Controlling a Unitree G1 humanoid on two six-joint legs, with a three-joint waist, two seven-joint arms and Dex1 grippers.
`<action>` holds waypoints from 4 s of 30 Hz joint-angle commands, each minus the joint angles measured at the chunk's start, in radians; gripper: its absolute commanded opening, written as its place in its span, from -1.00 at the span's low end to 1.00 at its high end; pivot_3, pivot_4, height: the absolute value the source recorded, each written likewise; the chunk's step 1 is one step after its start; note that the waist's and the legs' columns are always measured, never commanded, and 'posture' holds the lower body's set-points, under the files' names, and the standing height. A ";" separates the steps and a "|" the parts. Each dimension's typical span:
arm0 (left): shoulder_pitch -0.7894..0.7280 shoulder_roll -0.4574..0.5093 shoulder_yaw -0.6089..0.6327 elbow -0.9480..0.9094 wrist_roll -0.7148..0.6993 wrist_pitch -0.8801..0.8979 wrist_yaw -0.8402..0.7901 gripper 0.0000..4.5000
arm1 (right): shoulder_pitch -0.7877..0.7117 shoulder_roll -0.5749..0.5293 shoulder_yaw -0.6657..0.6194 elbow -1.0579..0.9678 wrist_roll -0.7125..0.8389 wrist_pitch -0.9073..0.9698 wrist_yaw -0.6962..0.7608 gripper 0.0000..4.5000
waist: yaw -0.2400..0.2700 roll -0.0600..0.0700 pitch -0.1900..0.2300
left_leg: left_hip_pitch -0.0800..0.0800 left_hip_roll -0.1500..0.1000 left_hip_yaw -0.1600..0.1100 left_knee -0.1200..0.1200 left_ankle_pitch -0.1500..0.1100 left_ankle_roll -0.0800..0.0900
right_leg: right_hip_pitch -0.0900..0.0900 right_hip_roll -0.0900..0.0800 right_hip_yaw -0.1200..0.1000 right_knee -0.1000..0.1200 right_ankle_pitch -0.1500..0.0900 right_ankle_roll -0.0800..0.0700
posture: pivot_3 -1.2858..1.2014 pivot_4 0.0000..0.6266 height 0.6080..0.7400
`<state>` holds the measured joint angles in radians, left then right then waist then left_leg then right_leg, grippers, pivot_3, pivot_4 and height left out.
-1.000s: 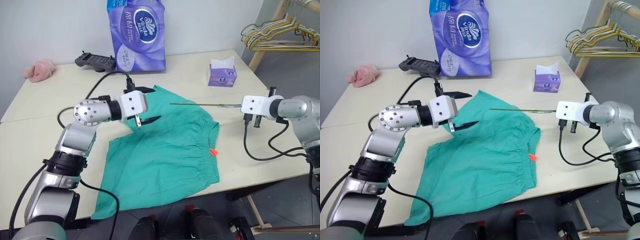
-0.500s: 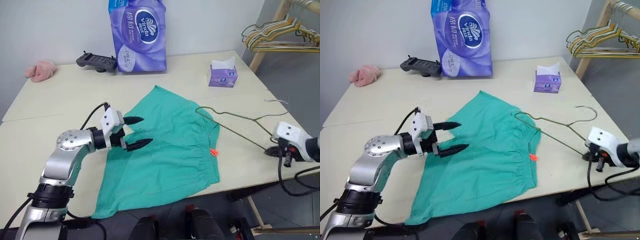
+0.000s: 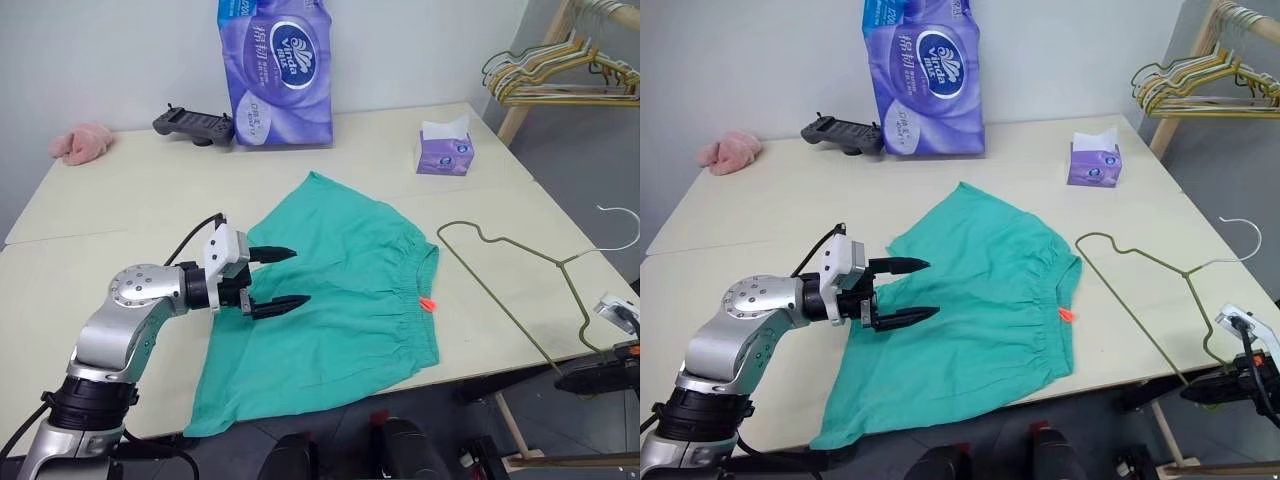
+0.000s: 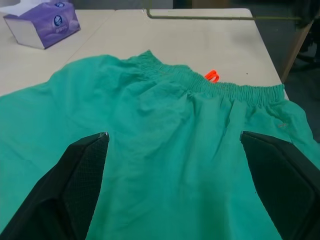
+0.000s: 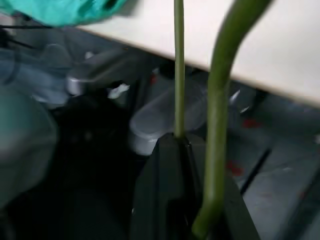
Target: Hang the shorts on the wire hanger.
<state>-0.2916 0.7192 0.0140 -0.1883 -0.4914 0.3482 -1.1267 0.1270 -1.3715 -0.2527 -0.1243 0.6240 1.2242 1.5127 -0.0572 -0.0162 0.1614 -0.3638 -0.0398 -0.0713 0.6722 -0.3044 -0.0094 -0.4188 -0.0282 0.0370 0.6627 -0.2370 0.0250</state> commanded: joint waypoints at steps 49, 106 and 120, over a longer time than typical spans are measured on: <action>0.164 -0.014 0.118 -0.280 -0.197 0.091 0.092 0.99 | 0.209 -0.099 0.089 -0.030 0.338 0.083 0.061 -1.00 | 0.037 -0.001 0.001 | 0.001 0.000 -0.003 0.005 -0.003 0.002 | 0.007 0.000 -0.003 -0.005 -0.004 0.007 | 0.01 -0.49 1.00; 0.121 0.003 0.112 -0.245 -0.185 0.088 0.076 0.99 | 0.334 -0.059 0.039 -0.010 0.291 -0.005 0.035 -1.00 | 0.051 -0.002 0.013 | 0.000 0.001 -0.004 0.005 -0.003 0.002 | 0.011 0.000 -0.004 -0.015 -0.003 0.010 | 0.01 -0.45 1.00; 0.130 0.015 0.123 -0.257 -0.191 0.096 0.069 0.99 | 0.292 -0.039 0.080 0.031 0.259 -0.025 0.025 -1.00 | 0.052 -0.003 0.018 | 0.000 0.001 -0.004 0.005 -0.003 0.002 | 0.011 0.000 -0.004 -0.016 -0.003 0.010 | 0.02 -0.46 1.00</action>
<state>-0.1593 0.7234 0.1187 -0.4224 -0.6699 0.4515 -1.0567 0.4206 -1.4107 -0.1719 -0.0785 0.8836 1.2019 1.5095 -0.0054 -0.0196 0.1798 -0.3638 -0.0390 -0.0751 0.6768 -0.3073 -0.0075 -0.4077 -0.0280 0.0333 0.6471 -0.2397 0.0351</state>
